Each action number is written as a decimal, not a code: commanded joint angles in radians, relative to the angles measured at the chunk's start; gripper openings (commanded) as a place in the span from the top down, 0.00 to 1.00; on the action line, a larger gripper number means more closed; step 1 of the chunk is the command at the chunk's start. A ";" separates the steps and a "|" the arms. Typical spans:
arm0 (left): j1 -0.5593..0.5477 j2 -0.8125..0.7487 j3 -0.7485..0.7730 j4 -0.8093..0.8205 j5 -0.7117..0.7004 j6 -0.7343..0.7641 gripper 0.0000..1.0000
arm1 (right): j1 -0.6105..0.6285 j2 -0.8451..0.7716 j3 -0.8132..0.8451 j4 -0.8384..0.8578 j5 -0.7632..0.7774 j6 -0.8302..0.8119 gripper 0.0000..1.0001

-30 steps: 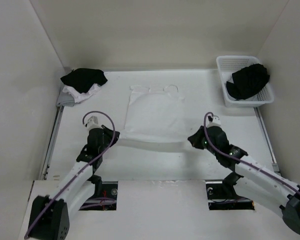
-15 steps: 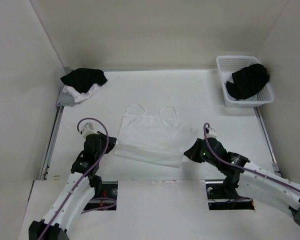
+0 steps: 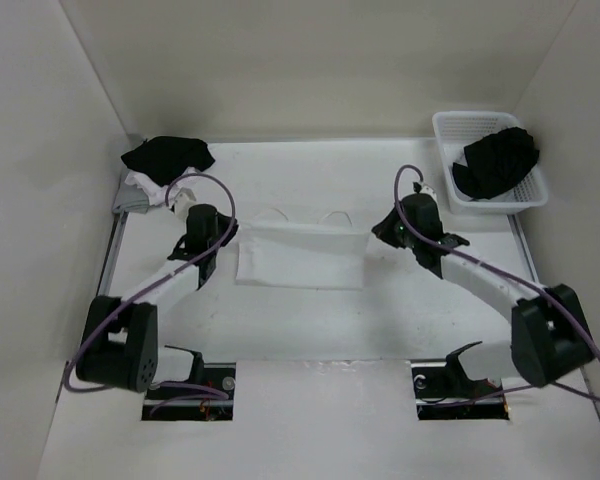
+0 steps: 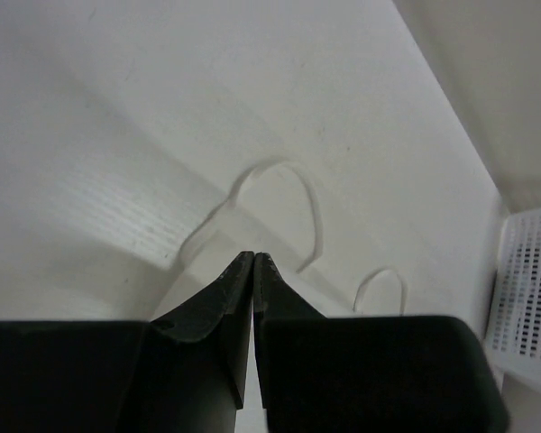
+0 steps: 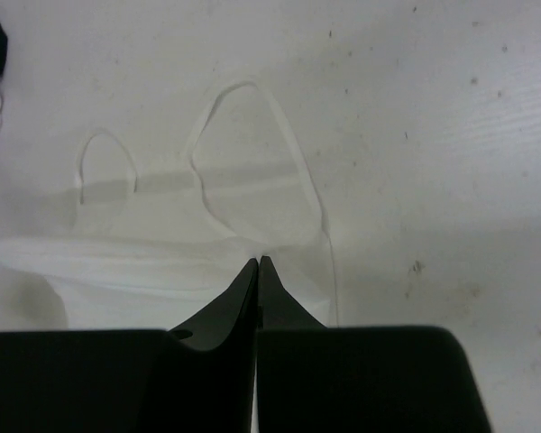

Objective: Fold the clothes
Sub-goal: Fold the tank top

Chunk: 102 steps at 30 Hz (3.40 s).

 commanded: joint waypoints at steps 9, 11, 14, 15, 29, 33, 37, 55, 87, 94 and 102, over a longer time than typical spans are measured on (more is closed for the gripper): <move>0.037 0.376 0.236 0.209 -0.039 0.009 0.78 | -0.086 0.422 0.282 0.238 -0.051 -0.004 0.65; 0.029 0.300 0.179 0.229 -0.047 0.020 0.77 | -0.071 0.370 0.233 0.267 -0.030 -0.015 0.55; 0.000 0.176 0.066 0.214 -0.058 0.052 0.76 | -0.036 0.255 0.102 0.278 0.053 -0.020 0.46; -0.009 0.128 0.014 0.197 -0.062 0.061 0.75 | -0.022 0.214 0.048 0.281 0.087 -0.020 0.44; -0.066 -0.096 -0.242 0.034 0.151 0.047 0.52 | 0.171 -0.119 -0.348 0.174 0.131 0.109 0.61; -0.075 -0.040 -0.249 0.083 0.164 0.044 0.52 | 0.173 -0.127 -0.377 0.177 0.113 0.120 0.56; -0.071 0.020 -0.255 0.114 0.197 0.029 0.61 | 0.173 -0.095 -0.364 0.180 0.092 0.117 0.56; -0.060 -0.052 -0.284 0.082 0.142 -0.011 0.76 | 0.173 0.044 -0.353 0.278 0.007 0.155 0.61; -0.008 -0.047 -0.301 0.108 0.165 0.014 0.78 | 0.173 0.054 -0.364 0.304 0.009 0.168 0.73; -0.006 -0.046 -0.321 0.140 0.161 -0.006 0.75 | 0.173 0.077 -0.351 0.307 0.003 0.163 0.79; -0.006 -0.050 -0.320 0.142 0.168 -0.009 0.89 | 0.173 0.055 -0.356 0.301 0.009 0.168 0.93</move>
